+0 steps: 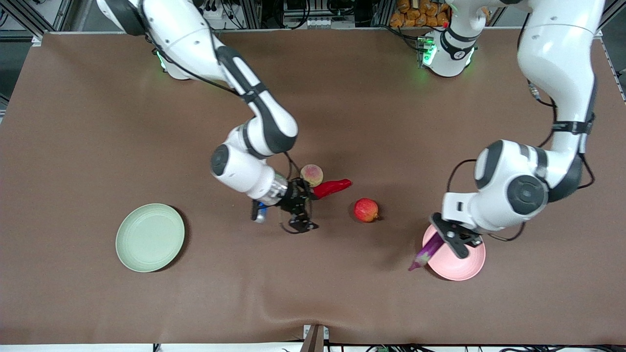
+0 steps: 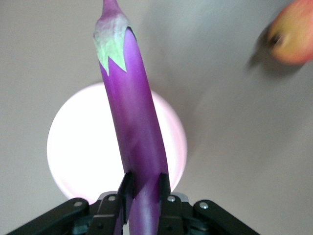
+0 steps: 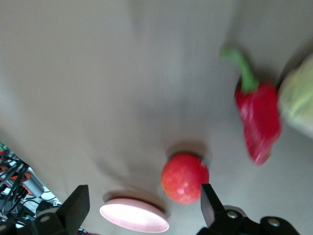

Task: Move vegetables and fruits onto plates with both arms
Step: 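Lower the eggplant onto the pink plate while the right gripper grasps the apple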

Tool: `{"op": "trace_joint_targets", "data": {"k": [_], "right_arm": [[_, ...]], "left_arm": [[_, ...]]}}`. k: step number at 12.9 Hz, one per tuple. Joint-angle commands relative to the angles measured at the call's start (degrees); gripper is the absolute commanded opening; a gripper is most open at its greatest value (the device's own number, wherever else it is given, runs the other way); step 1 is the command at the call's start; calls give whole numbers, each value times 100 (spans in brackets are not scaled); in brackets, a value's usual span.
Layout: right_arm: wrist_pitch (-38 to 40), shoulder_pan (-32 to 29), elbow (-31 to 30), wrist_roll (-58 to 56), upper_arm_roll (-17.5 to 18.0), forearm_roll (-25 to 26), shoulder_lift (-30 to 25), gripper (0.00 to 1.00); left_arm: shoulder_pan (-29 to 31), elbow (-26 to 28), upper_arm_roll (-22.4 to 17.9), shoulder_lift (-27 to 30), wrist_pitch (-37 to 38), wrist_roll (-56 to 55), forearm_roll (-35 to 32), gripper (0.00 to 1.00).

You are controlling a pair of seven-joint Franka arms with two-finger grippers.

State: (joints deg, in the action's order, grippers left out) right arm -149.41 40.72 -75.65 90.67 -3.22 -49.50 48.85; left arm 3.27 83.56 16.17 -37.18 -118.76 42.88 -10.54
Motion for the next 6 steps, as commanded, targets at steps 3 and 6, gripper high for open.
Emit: {"op": "trace_joint_targets", "data": {"k": [3, 6], "right_arm": [[-763, 383, 1209, 810, 102, -192, 1002, 100], [-923, 560, 1289, 1049, 111, -183, 1083, 100]], "left_arm": [[481, 20, 61, -306, -365, 185, 140, 0], [587, 37, 53, -597, -797, 194, 499, 0]]}}
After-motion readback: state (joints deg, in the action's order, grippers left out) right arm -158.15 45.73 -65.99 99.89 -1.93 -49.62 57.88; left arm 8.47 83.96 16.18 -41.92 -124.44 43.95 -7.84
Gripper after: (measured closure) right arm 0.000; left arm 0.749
